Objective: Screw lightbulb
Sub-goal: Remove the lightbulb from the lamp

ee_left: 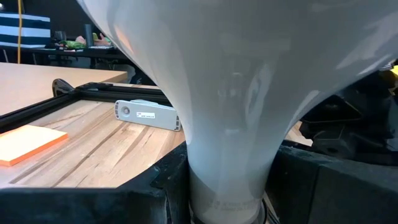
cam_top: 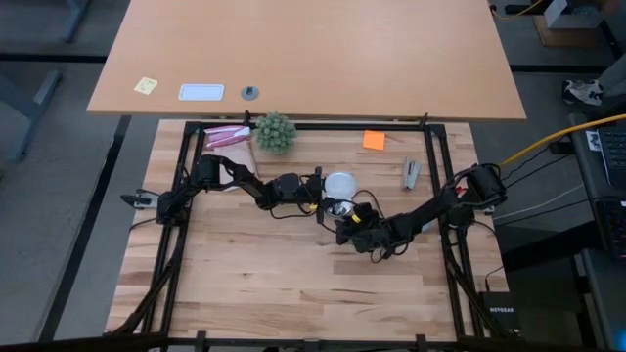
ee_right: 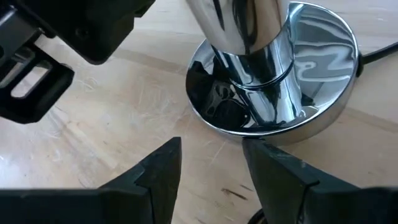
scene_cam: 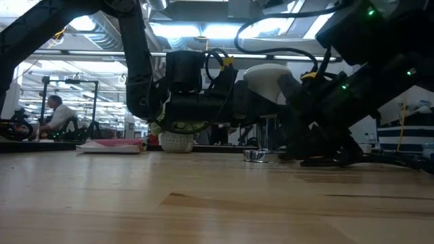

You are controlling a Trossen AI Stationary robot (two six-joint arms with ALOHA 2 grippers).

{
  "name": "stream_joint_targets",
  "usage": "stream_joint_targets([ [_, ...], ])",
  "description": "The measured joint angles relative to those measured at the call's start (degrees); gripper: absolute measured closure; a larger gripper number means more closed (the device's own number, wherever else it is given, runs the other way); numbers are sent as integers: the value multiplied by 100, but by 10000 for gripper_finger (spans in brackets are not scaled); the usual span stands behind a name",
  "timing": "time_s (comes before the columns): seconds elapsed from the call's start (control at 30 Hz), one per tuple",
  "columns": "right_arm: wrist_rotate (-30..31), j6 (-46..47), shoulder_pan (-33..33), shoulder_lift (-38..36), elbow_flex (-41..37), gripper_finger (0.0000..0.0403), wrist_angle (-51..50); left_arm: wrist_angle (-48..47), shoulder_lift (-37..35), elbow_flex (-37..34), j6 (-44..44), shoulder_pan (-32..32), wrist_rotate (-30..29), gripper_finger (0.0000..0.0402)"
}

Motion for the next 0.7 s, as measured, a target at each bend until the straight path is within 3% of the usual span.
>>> stream_joint_targets([
  [0.23, 129, 2, -23, 0, 13, 215, -160, -1, 0, 1, 2, 0, -7, 243],
  [0.7, 1048, 11, -43, 6, -7, 215, -479, -3, -7, 4, 18, 11, -67, 242],
])
